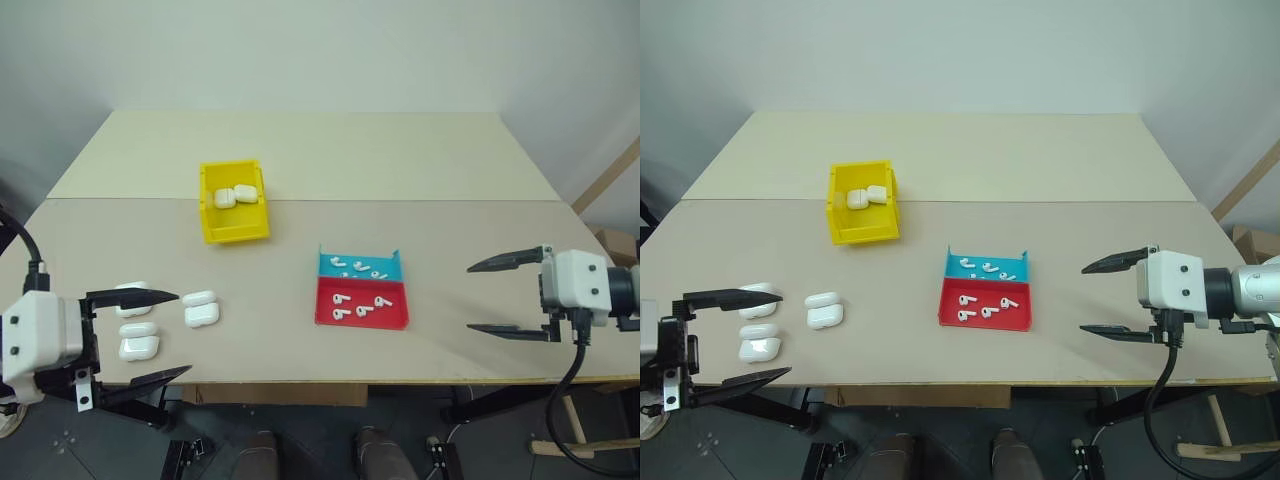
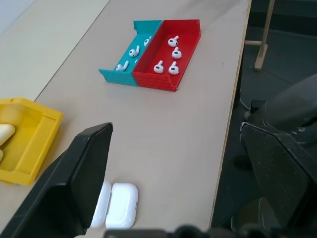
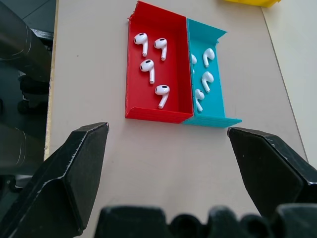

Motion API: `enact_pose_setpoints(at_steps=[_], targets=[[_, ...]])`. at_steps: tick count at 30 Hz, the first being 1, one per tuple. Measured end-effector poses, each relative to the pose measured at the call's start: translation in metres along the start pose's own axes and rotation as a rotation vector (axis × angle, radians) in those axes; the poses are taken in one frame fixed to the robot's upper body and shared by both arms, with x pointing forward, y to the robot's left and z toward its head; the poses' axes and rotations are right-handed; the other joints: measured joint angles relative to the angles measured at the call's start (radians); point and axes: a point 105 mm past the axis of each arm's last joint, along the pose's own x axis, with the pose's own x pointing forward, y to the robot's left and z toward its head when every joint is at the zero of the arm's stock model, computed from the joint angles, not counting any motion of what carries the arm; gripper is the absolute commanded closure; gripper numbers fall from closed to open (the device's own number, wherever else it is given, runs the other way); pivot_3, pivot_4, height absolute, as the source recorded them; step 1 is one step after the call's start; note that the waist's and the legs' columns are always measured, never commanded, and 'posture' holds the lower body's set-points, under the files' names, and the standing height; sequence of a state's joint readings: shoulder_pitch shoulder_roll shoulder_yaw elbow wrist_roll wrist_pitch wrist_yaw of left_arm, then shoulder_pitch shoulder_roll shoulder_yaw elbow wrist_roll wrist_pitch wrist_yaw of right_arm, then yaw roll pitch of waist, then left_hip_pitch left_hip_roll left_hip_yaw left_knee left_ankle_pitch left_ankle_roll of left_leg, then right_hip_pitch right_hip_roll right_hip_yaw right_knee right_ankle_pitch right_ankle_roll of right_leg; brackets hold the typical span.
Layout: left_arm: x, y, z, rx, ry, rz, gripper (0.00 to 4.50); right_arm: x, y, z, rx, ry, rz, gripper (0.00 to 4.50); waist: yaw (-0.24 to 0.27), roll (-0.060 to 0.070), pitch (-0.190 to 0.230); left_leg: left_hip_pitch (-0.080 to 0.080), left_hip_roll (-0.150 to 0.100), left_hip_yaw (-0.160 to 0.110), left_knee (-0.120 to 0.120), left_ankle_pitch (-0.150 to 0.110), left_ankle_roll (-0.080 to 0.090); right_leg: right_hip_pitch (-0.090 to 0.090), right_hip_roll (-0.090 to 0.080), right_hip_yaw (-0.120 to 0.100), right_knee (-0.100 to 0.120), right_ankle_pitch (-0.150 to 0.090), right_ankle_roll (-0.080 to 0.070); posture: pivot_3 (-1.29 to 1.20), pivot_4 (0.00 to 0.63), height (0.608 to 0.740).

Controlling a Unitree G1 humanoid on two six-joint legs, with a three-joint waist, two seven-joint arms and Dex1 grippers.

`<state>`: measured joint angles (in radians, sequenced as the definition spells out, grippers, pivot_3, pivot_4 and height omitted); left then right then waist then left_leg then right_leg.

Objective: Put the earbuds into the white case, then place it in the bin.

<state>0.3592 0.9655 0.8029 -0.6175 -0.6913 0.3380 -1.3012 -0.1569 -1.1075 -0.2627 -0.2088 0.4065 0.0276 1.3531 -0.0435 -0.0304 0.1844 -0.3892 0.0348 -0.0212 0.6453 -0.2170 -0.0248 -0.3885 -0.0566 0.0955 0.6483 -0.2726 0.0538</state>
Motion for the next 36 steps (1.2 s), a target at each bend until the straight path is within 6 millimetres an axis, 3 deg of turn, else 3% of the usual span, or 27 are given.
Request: enact_pose_setpoints(at_steps=[14,29,36], targets=[[0.002,-0.002,0.003,-0.020,-0.009,0.044,0.00,0.000,-0.006,0.005,-0.026,-0.007,-0.007,0.04,-0.001,0.000,0.000,0.000,0.000,0.000,0.000,0.000,0.000,0.000,0.000,0.000,0.000,0.000,0.000,0.00,0.150,0.740],[-0.007,-0.026,-0.007,-0.107,0.205,0.328,0.00,0.010,-0.017,0.011,-0.020,-0.017,0.045,0.04,-0.001,0.000,0.000,0.000,0.000,0.000,0.000,0.000,0.000,0.000,-0.001,0.000,0.000,0.000,0.000,0.00,0.150,0.740],[-0.034,-0.010,-0.030,-0.392,0.423,0.590,0.00,0.019,-0.016,0.006,0.000,0.010,0.091,0.04,0.001,-0.001,0.000,0.001,0.000,-0.001,0.001,0.000,0.000,0.000,0.000,0.000,0.001,-0.002,0.005,0.00,0.150,0.740]])
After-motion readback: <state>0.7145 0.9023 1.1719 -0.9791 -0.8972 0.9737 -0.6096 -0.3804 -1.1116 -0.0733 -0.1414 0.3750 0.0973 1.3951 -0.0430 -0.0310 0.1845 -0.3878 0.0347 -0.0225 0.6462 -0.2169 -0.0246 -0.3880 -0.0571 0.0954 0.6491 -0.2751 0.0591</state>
